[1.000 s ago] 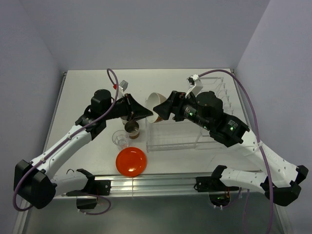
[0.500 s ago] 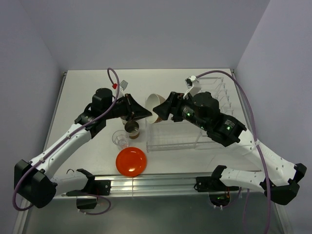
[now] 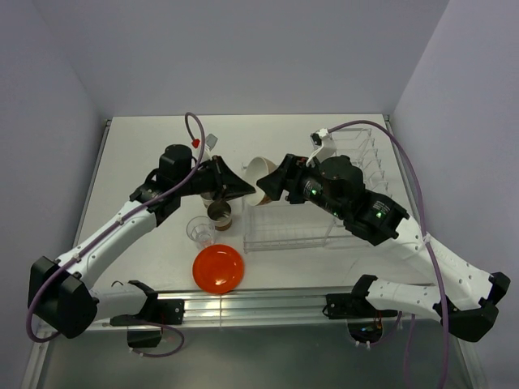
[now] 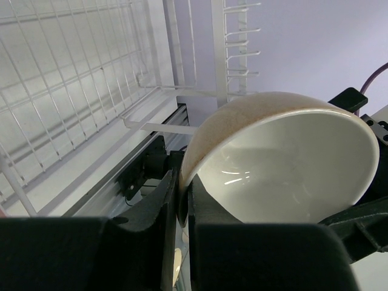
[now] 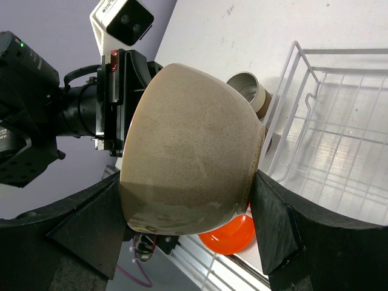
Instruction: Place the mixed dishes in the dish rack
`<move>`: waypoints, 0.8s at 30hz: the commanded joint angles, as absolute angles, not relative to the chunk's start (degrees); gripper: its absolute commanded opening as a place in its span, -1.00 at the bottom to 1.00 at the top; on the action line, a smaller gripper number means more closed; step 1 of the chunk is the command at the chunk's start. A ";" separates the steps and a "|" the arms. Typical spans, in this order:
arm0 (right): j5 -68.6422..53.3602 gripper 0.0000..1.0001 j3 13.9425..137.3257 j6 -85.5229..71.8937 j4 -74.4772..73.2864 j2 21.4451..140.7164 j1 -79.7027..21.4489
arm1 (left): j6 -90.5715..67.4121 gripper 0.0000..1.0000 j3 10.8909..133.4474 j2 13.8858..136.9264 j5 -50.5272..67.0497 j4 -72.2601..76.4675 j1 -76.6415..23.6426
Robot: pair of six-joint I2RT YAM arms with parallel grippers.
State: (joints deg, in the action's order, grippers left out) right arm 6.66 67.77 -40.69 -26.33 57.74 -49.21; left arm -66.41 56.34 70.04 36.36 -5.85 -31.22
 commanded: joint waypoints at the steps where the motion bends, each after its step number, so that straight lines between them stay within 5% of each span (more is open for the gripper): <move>1: 8.61 -1.00 67.59 -41.48 -24.78 56.69 -49.75 | -67.23 -0.75 58.81 70.05 39.02 1.21 -31.64; 8: 12.12 -1.00 65.31 -43.59 -24.61 55.11 -49.66 | -69.61 0.12 55.73 70.58 41.31 7.90 -31.64; 14: 13.97 -1.00 64.42 -44.21 -24.78 53.79 -49.66 | -69.17 0.41 54.32 70.40 41.57 8.35 -31.73; 24: 15.73 -1.00 63.02 -45.62 -23.99 52.38 -49.75 | -70.23 0.51 50.89 71.10 41.66 10.55 -31.64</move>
